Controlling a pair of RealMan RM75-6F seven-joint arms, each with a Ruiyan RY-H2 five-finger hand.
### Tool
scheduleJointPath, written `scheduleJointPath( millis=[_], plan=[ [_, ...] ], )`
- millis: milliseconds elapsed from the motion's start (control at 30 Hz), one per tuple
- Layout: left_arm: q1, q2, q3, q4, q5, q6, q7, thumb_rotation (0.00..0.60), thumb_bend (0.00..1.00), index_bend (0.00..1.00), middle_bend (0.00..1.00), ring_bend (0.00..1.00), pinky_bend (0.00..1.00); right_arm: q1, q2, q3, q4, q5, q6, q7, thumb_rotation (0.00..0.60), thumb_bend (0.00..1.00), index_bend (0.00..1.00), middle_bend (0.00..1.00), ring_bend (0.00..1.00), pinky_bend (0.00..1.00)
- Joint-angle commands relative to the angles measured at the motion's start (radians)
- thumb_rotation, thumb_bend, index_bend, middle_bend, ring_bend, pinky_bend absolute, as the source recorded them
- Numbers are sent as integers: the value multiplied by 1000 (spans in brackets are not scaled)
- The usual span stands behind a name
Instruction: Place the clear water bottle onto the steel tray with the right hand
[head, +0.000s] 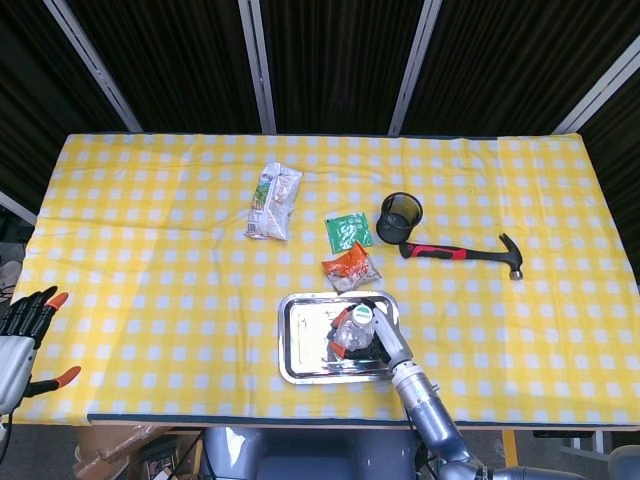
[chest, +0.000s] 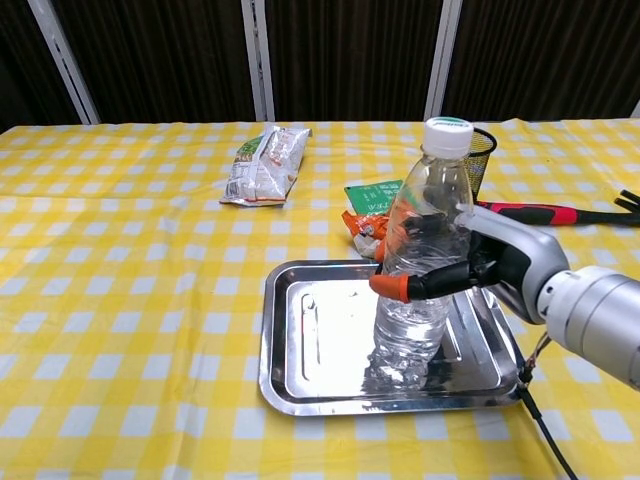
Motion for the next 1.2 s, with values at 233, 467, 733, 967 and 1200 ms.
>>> scheduleJointPath(
  millis=[233,467,733,967,1200],
  plan=[
    [-1,-1,1,-1,0,-2,4,600,182,44,0,0,0,-13,13,-10,27,-71,-25,96,600,810,664,561,175,0],
    [-1,-2,2,-2,1,-1,8,600,182,44,0,0,0,-3,41,-37,35,-138,-74,147,600,280,275,229,1,0],
    [-1,-3,3,-3,2,-3,13,600,182,44,0,0,0,3,52,-47,36,-153,-85,152,600,73,126,71,0,0],
    [-1,-3,3,-3,2,-2,11,600,182,44,0,0,0,1,76,-41,21,-160,-73,148,600,73,116,62,0,0],
    [-3,-4,3,-3,3,-4,15,600,183,44,0,0,0,-31,224,-70,-52,-183,-61,131,600,73,116,62,0,0]
  ],
)
